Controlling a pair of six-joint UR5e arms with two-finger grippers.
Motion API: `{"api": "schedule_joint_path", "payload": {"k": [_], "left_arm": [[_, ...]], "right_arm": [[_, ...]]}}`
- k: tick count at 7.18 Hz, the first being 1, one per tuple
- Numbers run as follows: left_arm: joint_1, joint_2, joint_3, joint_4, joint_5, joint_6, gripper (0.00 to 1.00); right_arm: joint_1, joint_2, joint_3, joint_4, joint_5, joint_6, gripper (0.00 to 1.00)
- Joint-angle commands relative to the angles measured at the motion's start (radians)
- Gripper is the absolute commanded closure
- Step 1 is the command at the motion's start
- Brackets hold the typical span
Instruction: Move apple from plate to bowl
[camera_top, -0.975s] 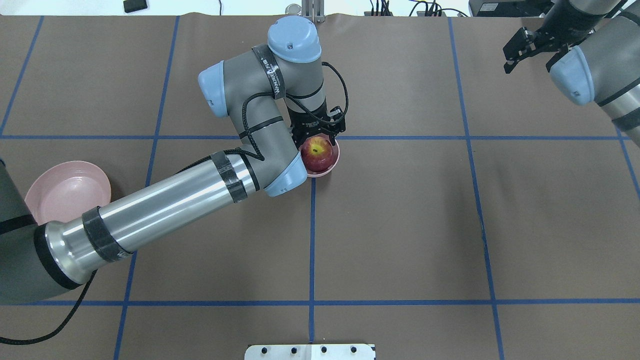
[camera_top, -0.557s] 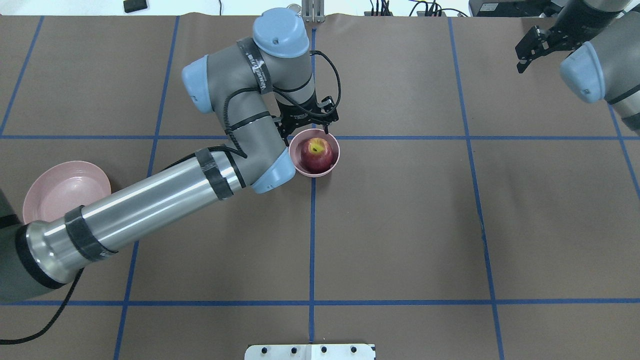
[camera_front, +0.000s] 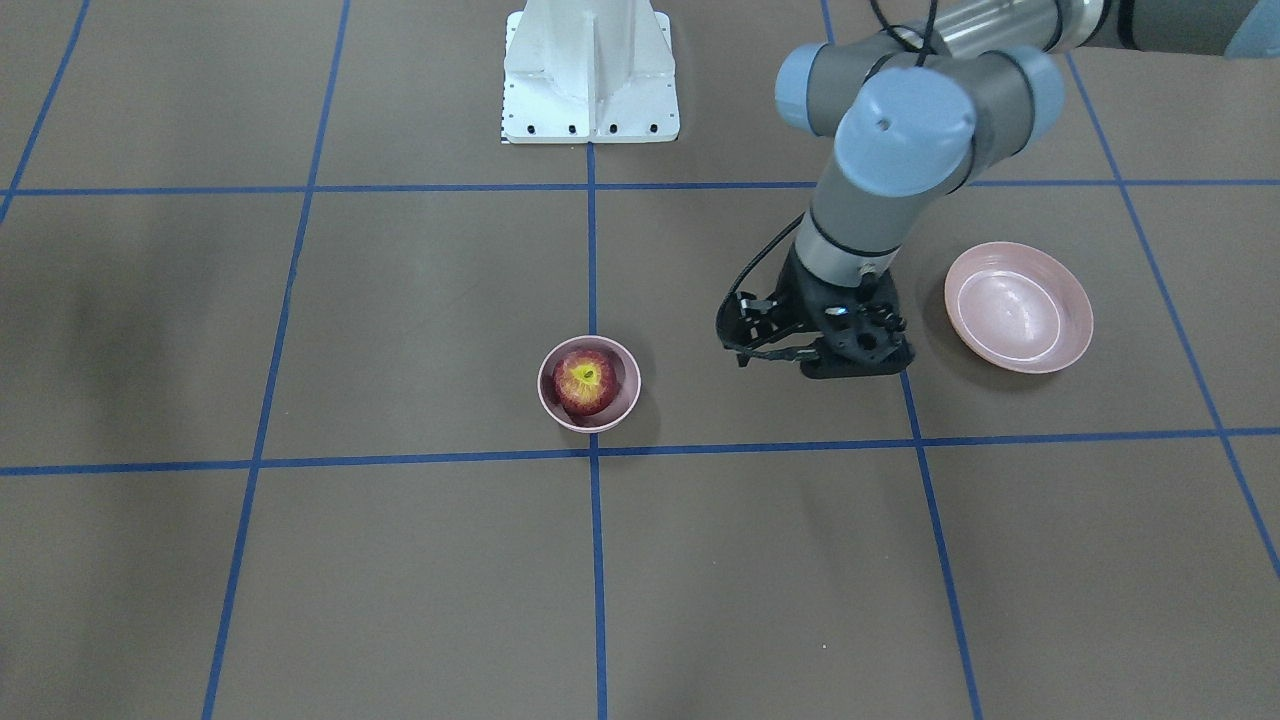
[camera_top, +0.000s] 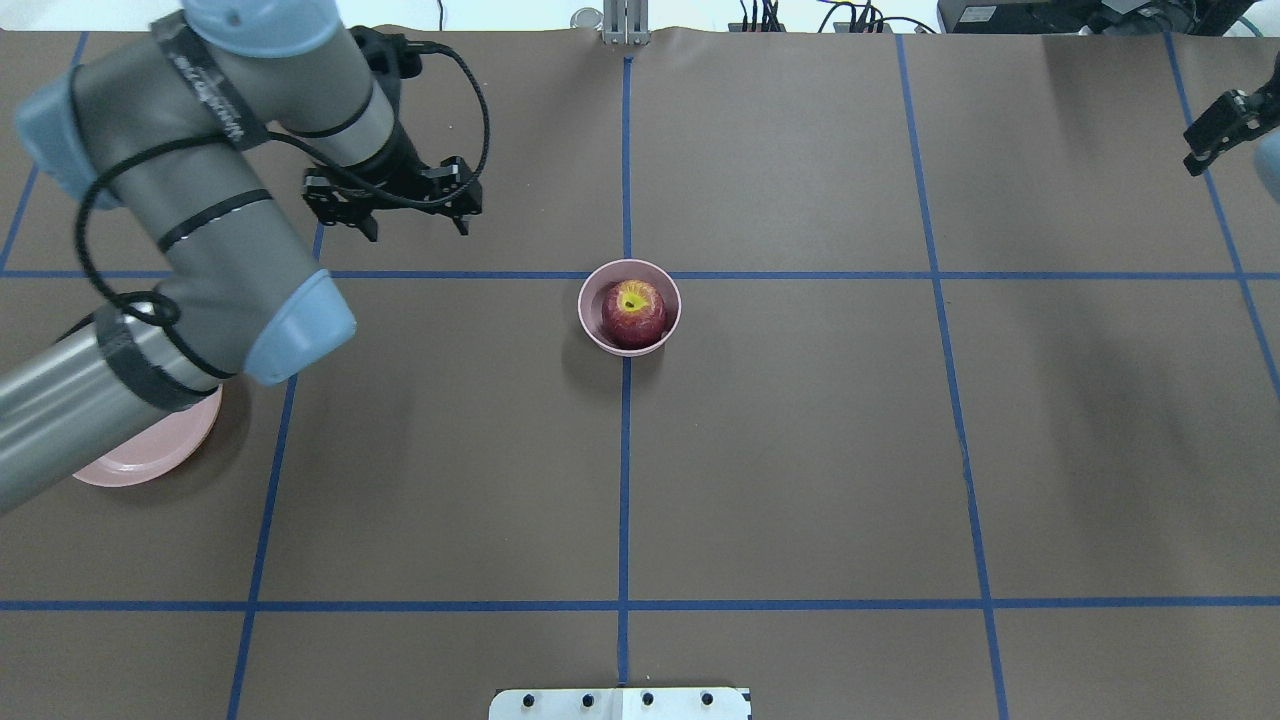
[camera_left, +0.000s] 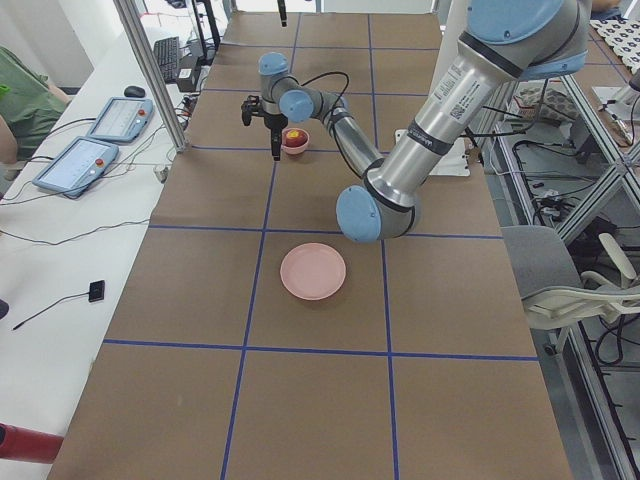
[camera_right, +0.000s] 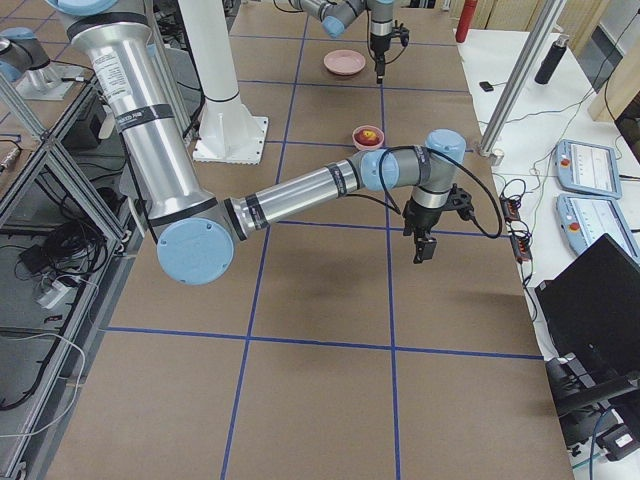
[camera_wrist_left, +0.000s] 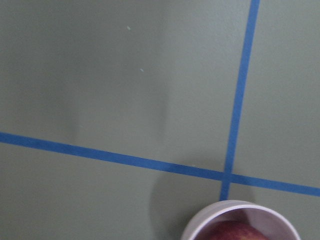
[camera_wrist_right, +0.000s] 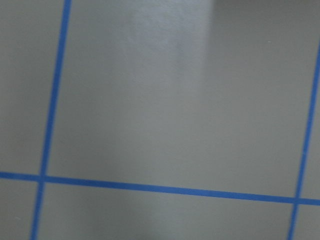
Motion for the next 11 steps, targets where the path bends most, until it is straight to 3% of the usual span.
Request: {"api": "schedule_joint_path", "payload": {"k": [1,3,4,6,8,11], "left_arm": [[-0.125,0.245,-0.207,0.094,0.01,0.31,0.01],[-0.351,0.438,-0.212,0.055,-0.033,0.607,0.01],[-0.462,0.485,-0.133,-0.021,-0.065,0.695,0.01],[-0.634,0.502,0.083,-0.139,-0.225,0.834,0.01],[-0.704,0.524,0.209,-0.159,-0.225,0.928,0.01],[-0.704,0.599,0.198,-0.252,-0.226,0.913,0.01]], "right_arm": [[0.085,-0.075,0.006,0.007,0.047,-0.054,0.0],[0.119,-0.133,0.01,0.011,0.041,-0.055,0.0],[0.161,-0.158,0.011,0.011,0.045,-0.057,0.0],[0.209,-0.202,0.016,0.019,0.05,-0.055,0.0],[0.211,-0.213,0.026,0.017,0.052,-0.04,0.0],[0.211,-0.225,0.03,0.017,0.055,0.019,0.0]]}}
